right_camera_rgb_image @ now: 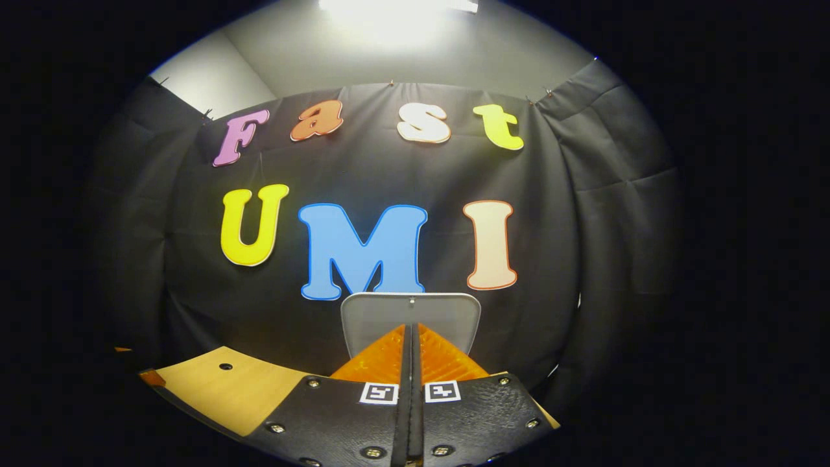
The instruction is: Press the lid of the desktop garbage bin to open it, pick up the crumpled paper on the desktop and throw it into the bin, then pick up the pop can on the desktop and drop it into the bin, and finally close the garbage bin lid.
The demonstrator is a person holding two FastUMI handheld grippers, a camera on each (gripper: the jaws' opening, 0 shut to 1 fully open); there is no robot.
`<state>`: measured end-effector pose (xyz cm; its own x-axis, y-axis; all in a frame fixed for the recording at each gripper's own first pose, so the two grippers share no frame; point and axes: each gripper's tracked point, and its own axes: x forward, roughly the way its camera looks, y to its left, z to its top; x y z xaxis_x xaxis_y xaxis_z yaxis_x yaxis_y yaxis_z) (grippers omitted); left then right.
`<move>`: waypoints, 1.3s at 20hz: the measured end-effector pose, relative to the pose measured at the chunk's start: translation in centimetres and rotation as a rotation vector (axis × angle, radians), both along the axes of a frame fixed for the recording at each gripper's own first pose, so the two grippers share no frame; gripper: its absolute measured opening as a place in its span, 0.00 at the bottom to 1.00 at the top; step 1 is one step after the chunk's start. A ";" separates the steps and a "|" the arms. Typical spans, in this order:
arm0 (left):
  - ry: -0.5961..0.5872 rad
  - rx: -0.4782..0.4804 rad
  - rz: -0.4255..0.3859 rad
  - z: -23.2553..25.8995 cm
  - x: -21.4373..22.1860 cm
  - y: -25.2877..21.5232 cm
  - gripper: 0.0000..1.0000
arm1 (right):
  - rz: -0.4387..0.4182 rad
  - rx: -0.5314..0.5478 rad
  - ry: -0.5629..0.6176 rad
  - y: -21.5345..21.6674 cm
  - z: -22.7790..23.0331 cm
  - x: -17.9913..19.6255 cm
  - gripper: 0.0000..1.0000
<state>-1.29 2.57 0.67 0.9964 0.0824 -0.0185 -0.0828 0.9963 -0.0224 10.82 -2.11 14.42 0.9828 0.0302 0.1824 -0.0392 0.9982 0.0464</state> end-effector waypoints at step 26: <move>0.581 -0.069 -0.194 -24.5 -2.2 -3.2 0.96 | -0.023 -0.022 0.111 1.1 -9.9 -10.7 0.99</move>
